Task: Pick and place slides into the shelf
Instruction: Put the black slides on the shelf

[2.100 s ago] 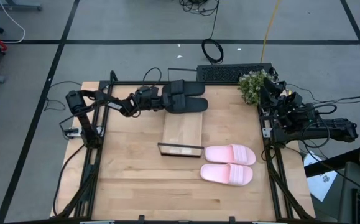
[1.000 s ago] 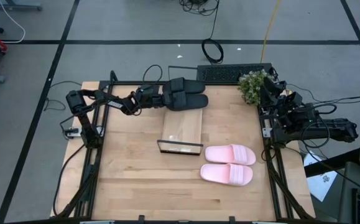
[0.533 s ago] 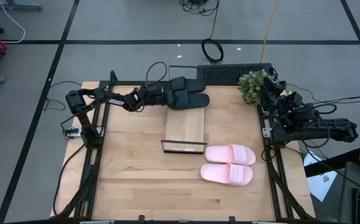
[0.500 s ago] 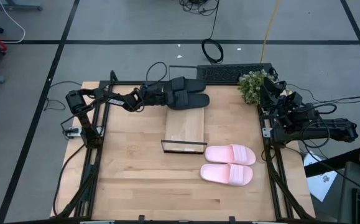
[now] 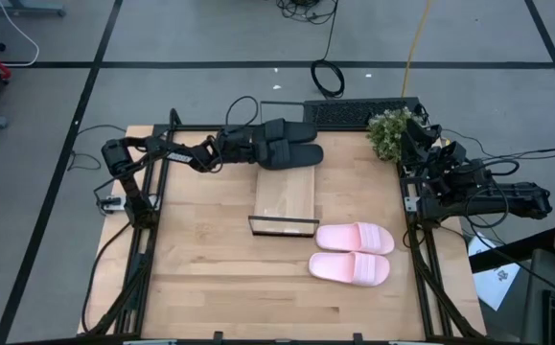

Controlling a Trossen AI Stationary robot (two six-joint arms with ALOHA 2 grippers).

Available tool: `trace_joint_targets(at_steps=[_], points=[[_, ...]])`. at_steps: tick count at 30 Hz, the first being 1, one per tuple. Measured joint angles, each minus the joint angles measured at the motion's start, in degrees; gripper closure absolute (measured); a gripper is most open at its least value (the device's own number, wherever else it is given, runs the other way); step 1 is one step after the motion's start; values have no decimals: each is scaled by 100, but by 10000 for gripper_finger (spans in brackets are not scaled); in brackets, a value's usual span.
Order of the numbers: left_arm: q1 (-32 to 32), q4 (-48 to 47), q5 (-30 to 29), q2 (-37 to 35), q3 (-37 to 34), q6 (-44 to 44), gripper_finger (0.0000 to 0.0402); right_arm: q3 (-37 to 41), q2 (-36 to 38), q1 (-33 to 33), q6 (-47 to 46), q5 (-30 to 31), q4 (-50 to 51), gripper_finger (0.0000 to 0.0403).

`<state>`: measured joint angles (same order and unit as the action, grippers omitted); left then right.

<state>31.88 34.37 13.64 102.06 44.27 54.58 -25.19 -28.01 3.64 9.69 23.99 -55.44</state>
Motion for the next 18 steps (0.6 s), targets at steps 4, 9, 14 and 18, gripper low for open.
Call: trace_joint_targets(at_steps=[4,9,14,18], points=[[47,-1,182,0,0,-49,357,0,0,0,0,0,0,206],[99,0,346,4,0,-49,328,0,0,0,0,-2,0,206],[179,0,552,7,0,-47,317,0,0,0,-2,-2,0,206],[203,0,687,7,0,-45,316,0,0,0,-2,-4,-2,206]])
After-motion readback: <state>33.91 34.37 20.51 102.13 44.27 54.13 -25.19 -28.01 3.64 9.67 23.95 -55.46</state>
